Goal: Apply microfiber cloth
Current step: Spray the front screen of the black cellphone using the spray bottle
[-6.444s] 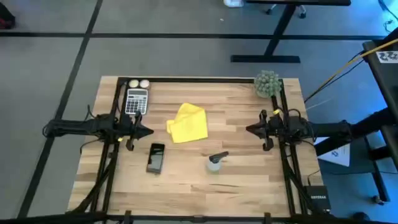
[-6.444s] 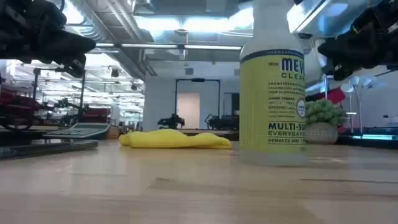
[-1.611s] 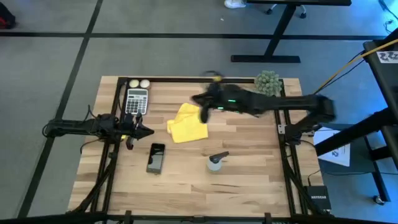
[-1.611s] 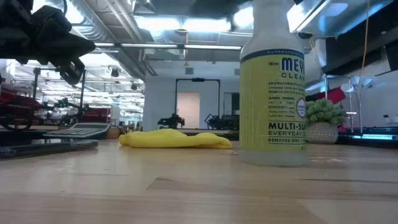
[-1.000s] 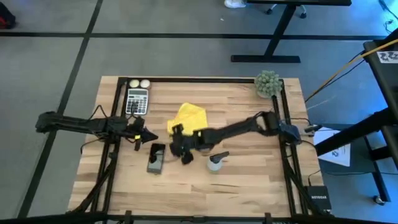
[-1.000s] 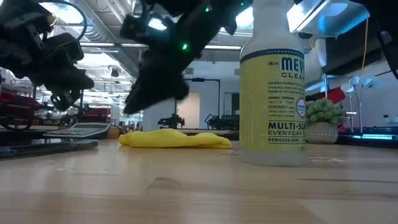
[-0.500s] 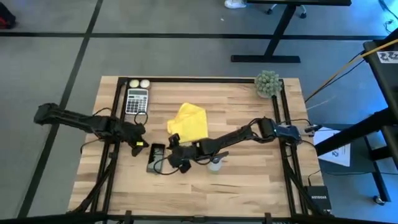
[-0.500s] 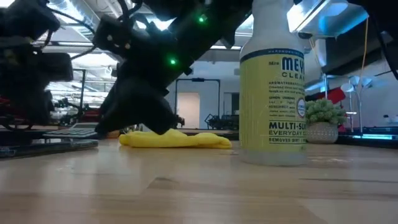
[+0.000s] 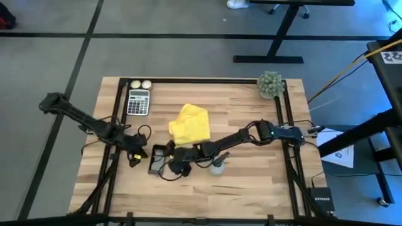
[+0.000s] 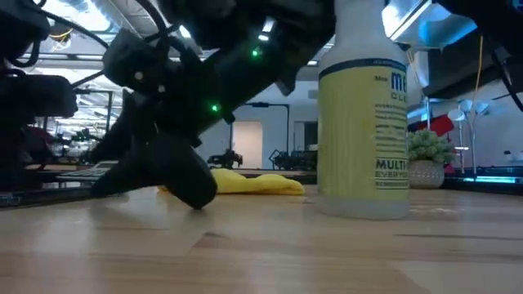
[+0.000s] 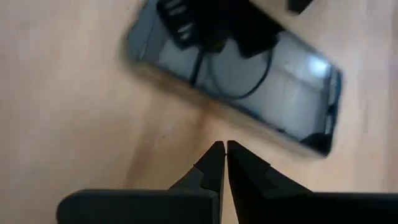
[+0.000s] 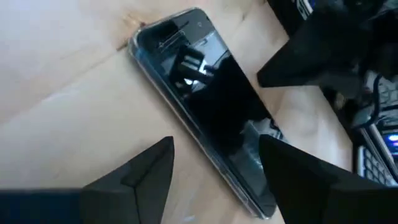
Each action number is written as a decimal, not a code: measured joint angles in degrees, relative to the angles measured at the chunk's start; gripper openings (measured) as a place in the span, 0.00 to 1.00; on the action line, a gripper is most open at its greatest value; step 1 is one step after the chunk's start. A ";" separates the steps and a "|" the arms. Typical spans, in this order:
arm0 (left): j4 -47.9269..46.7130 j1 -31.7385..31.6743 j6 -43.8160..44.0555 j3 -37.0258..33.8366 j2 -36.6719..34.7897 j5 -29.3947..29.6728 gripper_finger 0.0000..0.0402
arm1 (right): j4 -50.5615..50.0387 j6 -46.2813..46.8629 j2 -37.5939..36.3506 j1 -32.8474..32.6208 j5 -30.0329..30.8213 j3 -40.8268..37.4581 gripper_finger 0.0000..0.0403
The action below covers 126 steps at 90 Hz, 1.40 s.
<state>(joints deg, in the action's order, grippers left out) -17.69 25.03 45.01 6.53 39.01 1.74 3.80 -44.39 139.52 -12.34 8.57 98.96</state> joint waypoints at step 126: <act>19.40 0.00 0.00 -3.44 10.42 5.42 0.00 | -10.56 105.20 -3.36 2.74 -15.94 -0.09 0.55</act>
<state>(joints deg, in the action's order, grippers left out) 1.71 25.04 45.01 3.09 49.43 7.16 -6.76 60.81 136.16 -9.61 -7.38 98.87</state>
